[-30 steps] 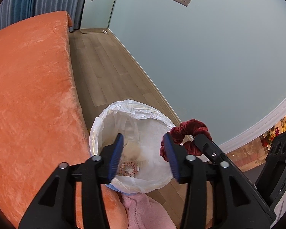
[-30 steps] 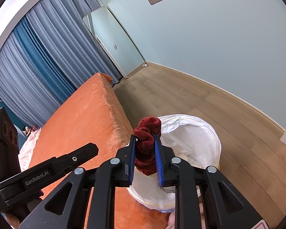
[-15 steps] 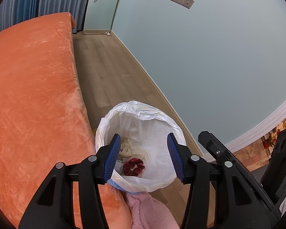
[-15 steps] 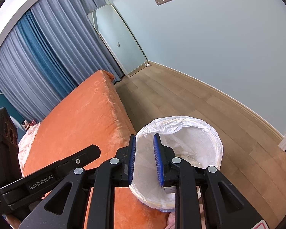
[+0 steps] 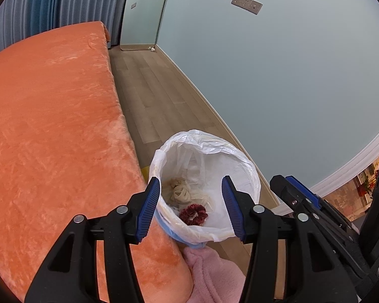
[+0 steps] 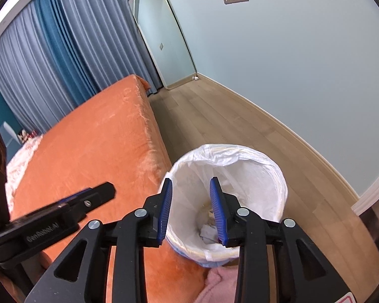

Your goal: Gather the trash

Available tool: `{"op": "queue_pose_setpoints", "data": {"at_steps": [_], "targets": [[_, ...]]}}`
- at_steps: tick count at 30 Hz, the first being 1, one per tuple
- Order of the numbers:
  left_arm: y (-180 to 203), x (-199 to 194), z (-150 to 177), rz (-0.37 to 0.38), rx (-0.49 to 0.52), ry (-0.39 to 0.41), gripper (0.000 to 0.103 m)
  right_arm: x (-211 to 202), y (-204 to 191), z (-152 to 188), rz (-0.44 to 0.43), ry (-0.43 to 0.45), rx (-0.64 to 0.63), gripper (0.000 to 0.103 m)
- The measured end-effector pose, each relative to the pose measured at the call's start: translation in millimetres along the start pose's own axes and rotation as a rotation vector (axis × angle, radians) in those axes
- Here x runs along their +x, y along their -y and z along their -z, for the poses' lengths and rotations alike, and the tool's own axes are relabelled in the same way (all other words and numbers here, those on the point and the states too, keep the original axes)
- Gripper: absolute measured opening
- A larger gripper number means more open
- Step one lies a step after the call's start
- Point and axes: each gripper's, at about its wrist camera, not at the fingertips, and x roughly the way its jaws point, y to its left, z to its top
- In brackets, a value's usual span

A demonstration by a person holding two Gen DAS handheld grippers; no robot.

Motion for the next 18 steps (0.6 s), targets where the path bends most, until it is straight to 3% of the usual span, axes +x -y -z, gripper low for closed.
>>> {"op": "queue_pose_setpoints", "data": {"at_steps": [3, 7, 18], "targets": [[-3.7, -6.6, 5.1, -0.021, 0.002, 0.009, 0.05, -2.3, -4.1, 7.0, 0.014, -0.015, -0.026, 0.032], [-4.5, -17.2, 12.0, -0.063, 0.031, 0.027, 0.054, -9.6, -13.5, 15.5, 0.051, -0.019, -0.08, 0.041], [-9.8, -27.6, 34.9, -0.136, 0.072, 0.019, 0.055, -18.0, -23.6, 35.7, 0.059, -0.04, -0.127, 0.041]]}}
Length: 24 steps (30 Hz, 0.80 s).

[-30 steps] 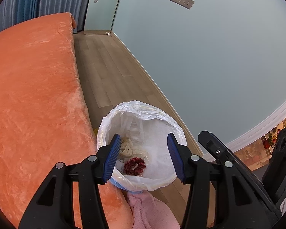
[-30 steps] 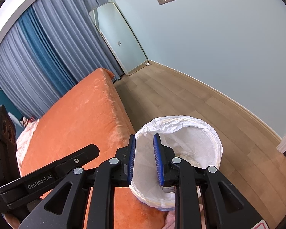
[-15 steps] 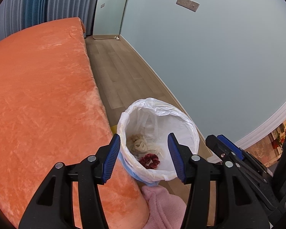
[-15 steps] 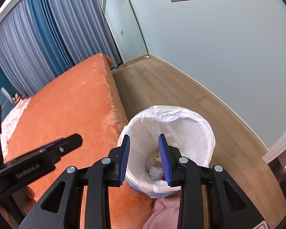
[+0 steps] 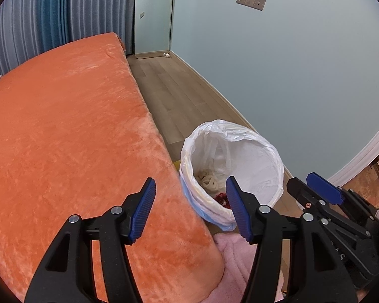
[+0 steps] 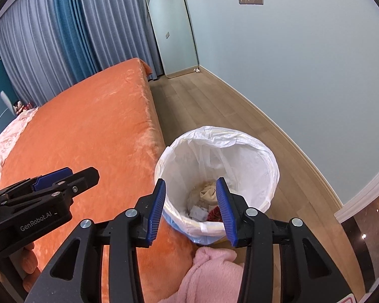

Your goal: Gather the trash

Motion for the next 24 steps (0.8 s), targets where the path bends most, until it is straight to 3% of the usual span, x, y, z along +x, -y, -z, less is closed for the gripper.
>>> {"op": "queue_pose_setpoints", "data": {"at_steps": [4, 8, 10, 18, 21, 24], "targets": [[-1.5, -0.3, 8.6, -0.03, 0.011, -0.006, 0.056, -1.0, -4.6, 8.1, 0.016, -0.004, -0.02, 0.041], [-0.2, -0.7, 16.2, -0.061, 0.03, -0.001, 0.065, -0.5, -7.0, 13.7, 0.018, -0.014, -0.036, 0.041], [0.1, -1.0, 19.7, -0.07, 0.04, -0.003, 0.065, -1.5, -7.1, 15.6, 0.028, -0.011, -0.041, 0.05], [-1.0, 2.0, 31.7, -0.102, 0.046, -0.018, 0.068, -4.9, -5.4, 20.9, 0.04, -0.015, -0.051, 0.055], [-1.6, 3.1, 35.5, -0.121, 0.043, -0.021, 0.079, -4.9, -3.3, 21.7, 0.044, -0.018, -0.042, 0.063], [-0.4, 4.6, 39.1, -0.134, 0.048, -0.024, 0.081, -6.5, -1.8, 22.7, 0.049, -0.004, -0.039, 0.071]]}}
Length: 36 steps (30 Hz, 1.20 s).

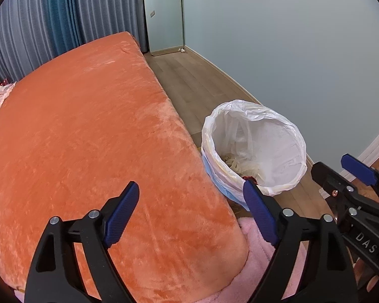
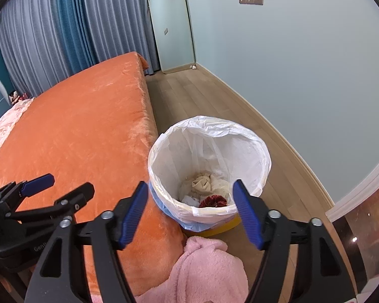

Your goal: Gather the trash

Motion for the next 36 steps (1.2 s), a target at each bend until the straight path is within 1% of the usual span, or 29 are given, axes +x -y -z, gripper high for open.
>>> {"op": "queue_pose_setpoints", "data": {"at_steps": [1, 3, 5, 6, 9, 11, 12, 13, 19, 28, 36], "targets": [[1.1, 0.8, 0.8, -0.004, 0.003, -0.002, 0.085, -0.5, 0.0, 0.4, 0.005, 0.003, -0.002, 0.073], [1.8, 1.2, 2.9, -0.021, 0.006, 0.002, 0.087, -1.1, 0.4, 1.1, 0.009, 0.0, -0.003, 0.074], [2.0, 3.1, 4.1, -0.028, 0.002, -0.001, 0.089, -0.7, 1.5, 1.9, 0.015, -0.003, -0.001, 0.077], [1.7, 4.0, 4.7, -0.032, -0.001, -0.005, 0.089, -0.4, 2.7, 2.7, 0.021, -0.004, 0.0, 0.084], [1.0, 5.8, 6.5, -0.04, -0.007, -0.011, 0.091, 0.1, 5.8, 5.2, 0.032, 0.0, 0.001, 0.085], [1.8, 6.5, 7.5, -0.049, -0.004, -0.009, 0.091, 1.5, 7.0, 7.2, 0.045, -0.007, -0.002, 0.088], [2.7, 7.1, 8.5, -0.054, -0.002, -0.008, 0.091, 2.6, 7.9, 7.7, 0.047, -0.011, -0.002, 0.098], [3.4, 7.8, 9.5, -0.059, 0.001, -0.01, 0.092, 3.5, 8.6, 8.5, 0.05, -0.016, 0.0, 0.096], [5.9, 9.8, 13.2, -0.073, 0.011, -0.01, 0.092, 4.7, 13.5, 12.5, 0.094, -0.018, -0.001, 0.096], [10.7, 11.7, 16.7, -0.09, 0.024, -0.003, 0.092, 4.5, 11.3, 17.4, 0.11, -0.024, -0.029, 0.096], [9.1, 13.6, 18.6, -0.114, 0.007, -0.003, 0.093, 7.4, 13.4, 22.7, 0.121, -0.039, -0.034, 0.096]]}}
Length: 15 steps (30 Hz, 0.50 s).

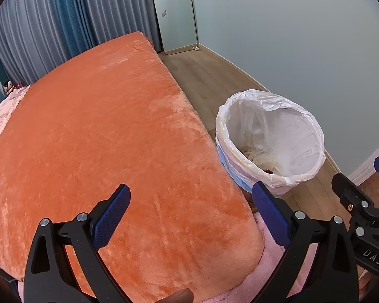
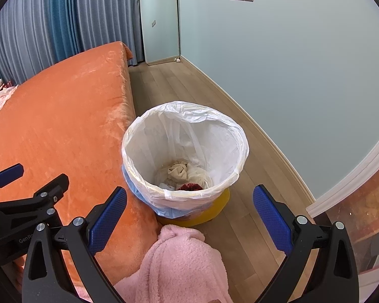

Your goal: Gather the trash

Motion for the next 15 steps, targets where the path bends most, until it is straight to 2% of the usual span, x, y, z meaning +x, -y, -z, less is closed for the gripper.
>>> {"op": "queue_pose_setpoints", "data": {"at_steps": [15], "targets": [[3.7, -1.2, 2.1, -0.005, 0.009, -0.009, 0.093, 2.3, 2.1, 2.4, 0.008, -0.005, 0.0, 0.096]]}}
